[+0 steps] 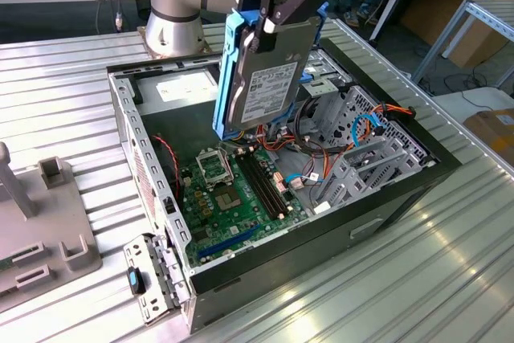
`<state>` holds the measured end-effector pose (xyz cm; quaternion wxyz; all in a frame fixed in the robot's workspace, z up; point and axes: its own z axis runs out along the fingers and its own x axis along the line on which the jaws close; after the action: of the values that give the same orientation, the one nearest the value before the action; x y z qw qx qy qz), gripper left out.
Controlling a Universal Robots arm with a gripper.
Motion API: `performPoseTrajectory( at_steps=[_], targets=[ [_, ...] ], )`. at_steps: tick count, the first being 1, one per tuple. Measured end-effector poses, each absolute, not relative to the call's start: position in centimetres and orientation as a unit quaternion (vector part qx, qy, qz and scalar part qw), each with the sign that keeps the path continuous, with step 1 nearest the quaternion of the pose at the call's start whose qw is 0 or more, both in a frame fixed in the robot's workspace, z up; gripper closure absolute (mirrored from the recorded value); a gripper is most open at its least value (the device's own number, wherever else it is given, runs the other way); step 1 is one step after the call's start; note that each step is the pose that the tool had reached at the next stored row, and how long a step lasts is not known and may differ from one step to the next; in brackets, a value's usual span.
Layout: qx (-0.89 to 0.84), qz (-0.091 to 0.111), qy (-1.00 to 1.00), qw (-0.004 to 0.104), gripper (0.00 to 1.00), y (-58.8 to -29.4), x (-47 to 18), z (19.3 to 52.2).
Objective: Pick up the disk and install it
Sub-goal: 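Pick up the disk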
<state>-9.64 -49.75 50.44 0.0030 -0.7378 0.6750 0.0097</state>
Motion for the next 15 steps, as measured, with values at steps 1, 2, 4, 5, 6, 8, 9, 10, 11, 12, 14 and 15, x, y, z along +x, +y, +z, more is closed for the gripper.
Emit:
performPoseTrajectory(
  at_steps=[1,2,4,5,6,8,9,10,11,12,14,15],
  targets=[
    [-0.738,0.01,0.675,0.003,0.64,-49.9,-9.6,50.4],
    [-0.738,0.01,0.675,0.003,0.64,-50.0,-9.6,50.4],
    [-0.738,0.01,0.675,0.003,0.64,-50.0,-9.6,50.4],
    [-0.738,0.01,0.675,0.003,0.64,-50.0,-9.6,50.4],
    [-0.738,0.01,0.675,0.003,0.64,-50.0,-9.6,50.4],
    [-0.738,0.01,0.675,0.003,0.64,-50.0,-9.4,50.4],
    [-0.738,0.01,0.675,0.003,0.64,-50.0,-9.2,50.4],
    [-0.738,0.01,0.675,0.003,0.64,-50.0,-9.0,50.4],
    [-0.738,0.01,0.675,0.003,0.64,-50.0,-8.8,50.4],
    [-0.738,0.01,0.675,0.003,0.64,-50.0,-8.4,50.4],
    [-0.738,0.01,0.675,0.003,0.64,-50.0,-7.9,50.4],
    [-0.738,0.01,0.675,0.003,0.64,-50.0,-7.5,50.4]
  ],
)
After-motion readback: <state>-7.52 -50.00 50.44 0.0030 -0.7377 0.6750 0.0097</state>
